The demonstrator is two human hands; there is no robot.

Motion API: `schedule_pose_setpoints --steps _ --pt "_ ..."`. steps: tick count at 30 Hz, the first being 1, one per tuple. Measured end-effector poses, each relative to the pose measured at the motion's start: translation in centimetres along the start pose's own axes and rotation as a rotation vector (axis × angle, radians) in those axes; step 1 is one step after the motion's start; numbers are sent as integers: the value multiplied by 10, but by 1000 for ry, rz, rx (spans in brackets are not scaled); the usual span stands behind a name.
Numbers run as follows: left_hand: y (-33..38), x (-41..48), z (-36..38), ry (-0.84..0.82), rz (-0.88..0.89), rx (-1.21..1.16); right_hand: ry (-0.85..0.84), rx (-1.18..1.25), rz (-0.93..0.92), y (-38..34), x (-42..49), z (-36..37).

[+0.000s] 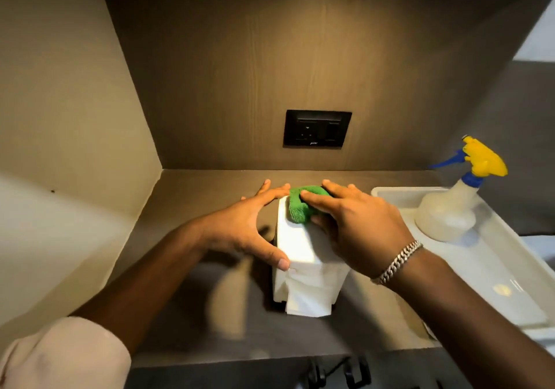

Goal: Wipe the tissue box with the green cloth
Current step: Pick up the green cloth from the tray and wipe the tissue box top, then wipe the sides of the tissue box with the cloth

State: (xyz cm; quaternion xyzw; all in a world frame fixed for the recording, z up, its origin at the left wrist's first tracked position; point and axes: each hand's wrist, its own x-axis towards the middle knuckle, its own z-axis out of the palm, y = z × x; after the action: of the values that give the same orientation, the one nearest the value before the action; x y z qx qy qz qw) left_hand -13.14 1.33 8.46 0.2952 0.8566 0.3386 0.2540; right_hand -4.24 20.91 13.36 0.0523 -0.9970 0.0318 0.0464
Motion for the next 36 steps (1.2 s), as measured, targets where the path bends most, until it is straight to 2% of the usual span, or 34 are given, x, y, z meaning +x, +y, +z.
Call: schedule_pose_setpoints --steps 5,8,10,15,19,21,24,26,30,34,36 --pt "-2 -2 1 19 20 -43 10 -13 9 -14 -48 8" --pt "0 -1 0 -8 57 -90 0 -8 -76 -26 -32 7" --pt "2 -1 1 -4 70 -87 21 13 -57 -28 -9 4" --pt "12 -8 -1 11 -26 -31 79 112 73 0 -14 8" --pt "26 -12 -7 -46 -126 113 64 203 -53 19 -72 13" --pt "38 -11 -13 -72 -197 256 8 358 -96 42 -92 10" --pt "66 -2 -8 -115 -234 463 -109 846 -57 80 -110 9" --pt "85 11 6 -166 -221 565 -36 1153 20 95 -116 25" --pt "107 20 11 -212 -265 608 171 1560 213 90 -112 68" --pt "114 10 9 -304 -234 818 302 1652 293 67 -101 97" --pt "114 4 9 -399 -303 800 346 1634 326 57 -93 106"
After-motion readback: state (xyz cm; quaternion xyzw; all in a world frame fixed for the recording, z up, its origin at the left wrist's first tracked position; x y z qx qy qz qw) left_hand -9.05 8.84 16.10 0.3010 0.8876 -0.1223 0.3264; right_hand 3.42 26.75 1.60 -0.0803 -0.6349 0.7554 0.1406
